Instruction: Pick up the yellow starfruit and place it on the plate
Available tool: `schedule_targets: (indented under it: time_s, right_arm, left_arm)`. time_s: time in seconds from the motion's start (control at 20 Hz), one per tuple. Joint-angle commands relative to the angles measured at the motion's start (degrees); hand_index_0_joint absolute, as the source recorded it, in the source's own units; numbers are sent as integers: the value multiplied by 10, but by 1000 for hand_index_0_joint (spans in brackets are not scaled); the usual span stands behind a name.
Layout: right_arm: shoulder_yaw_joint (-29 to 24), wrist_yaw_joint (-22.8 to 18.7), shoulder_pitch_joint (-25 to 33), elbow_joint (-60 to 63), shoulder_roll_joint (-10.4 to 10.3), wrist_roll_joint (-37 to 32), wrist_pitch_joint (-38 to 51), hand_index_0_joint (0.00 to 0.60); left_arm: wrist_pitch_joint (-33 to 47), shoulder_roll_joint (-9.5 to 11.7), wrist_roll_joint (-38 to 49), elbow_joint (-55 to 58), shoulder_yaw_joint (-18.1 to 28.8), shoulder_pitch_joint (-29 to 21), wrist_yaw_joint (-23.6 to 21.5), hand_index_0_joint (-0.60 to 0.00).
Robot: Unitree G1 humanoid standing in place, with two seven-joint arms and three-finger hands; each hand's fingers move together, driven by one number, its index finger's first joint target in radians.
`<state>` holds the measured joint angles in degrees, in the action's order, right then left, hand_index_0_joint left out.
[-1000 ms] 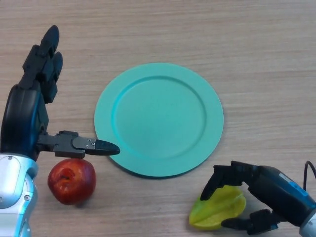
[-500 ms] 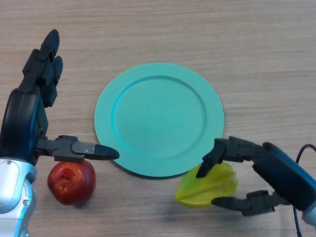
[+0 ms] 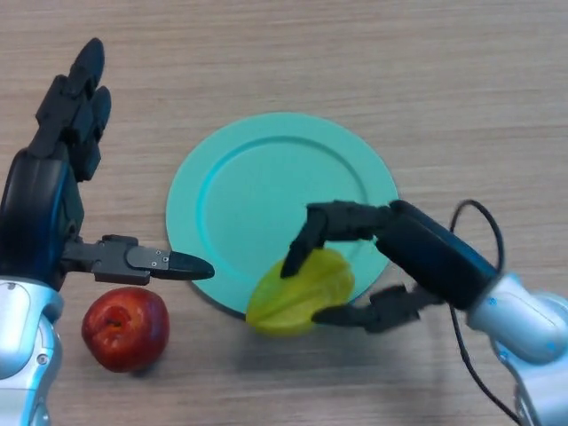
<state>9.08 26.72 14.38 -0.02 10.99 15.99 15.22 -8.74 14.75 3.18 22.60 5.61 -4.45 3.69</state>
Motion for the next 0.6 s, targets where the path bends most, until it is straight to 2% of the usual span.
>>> schedule_targets:
  time_s: [0.05,0.1,0.15,0.3,0.4,0.45,0.5,0.55,0.6]
  right_arm:
    - [-17,-98,78,55,-1,34,142,600]
    - [-10,-129,109,111,-1,53,166,600]
    - [-10,-141,123,135,-1,63,177,600]
    - [-20,-217,203,279,-1,165,259,600]
    - [-28,-263,242,348,-1,215,283,600]
    - [-24,-261,245,363,-1,203,274,600]
    - [-12,-242,238,365,-1,144,240,600]
    - [-12,-258,237,366,-1,145,228,600]
    - [-16,-284,238,368,-1,172,228,550]
  left_arm:
    - [75,17,-6,34,43,-14,-6,0]
    - [74,16,-6,35,42,-12,-6,0]
    - [72,17,-4,36,43,-13,-5,0]
    - [69,21,-4,30,47,-20,-3,0]
    - [69,23,-8,27,44,-22,-2,0]
    - [68,23,-8,26,44,-21,1,0]
    - [65,22,-6,24,46,-19,3,0]
    - [61,22,-4,24,47,-19,3,0]
    - [57,22,-2,23,48,-20,2,0]
